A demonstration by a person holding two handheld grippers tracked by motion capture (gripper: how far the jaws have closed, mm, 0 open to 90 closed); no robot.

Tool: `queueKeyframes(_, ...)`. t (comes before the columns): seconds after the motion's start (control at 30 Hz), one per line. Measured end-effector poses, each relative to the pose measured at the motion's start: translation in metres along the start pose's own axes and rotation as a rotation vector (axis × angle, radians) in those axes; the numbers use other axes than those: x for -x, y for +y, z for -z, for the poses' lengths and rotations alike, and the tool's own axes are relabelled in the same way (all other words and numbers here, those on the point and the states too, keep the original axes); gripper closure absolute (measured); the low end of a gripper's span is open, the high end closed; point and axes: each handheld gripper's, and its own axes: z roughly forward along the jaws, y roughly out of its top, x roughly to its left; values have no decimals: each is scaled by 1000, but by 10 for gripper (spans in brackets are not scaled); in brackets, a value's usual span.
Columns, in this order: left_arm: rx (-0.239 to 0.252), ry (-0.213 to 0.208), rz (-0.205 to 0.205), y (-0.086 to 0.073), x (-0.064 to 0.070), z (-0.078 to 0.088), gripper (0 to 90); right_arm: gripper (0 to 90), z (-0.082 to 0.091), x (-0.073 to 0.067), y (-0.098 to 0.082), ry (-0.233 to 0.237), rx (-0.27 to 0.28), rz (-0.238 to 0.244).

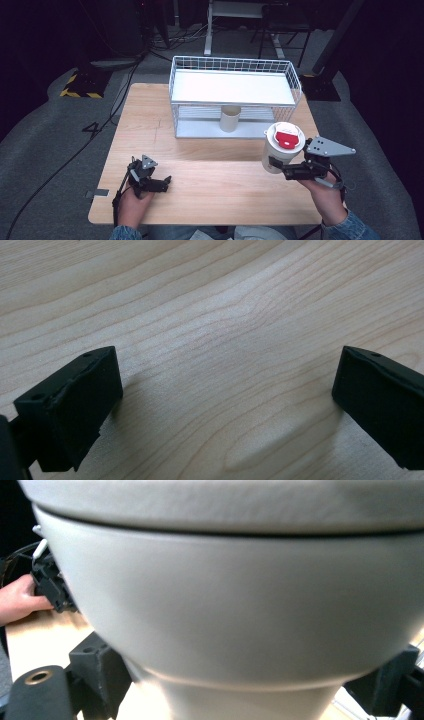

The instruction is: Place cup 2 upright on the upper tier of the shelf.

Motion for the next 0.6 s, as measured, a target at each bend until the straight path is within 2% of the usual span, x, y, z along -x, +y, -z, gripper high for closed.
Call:
queueKeyframes(0.3,-2,-1,-1,0,0,0,3,141,-1,13,29,-17,19,7)
queueKeyframes(0.6,-2,-1,-1,0,0,0,3,141,-5,26,56,-46,31,50)
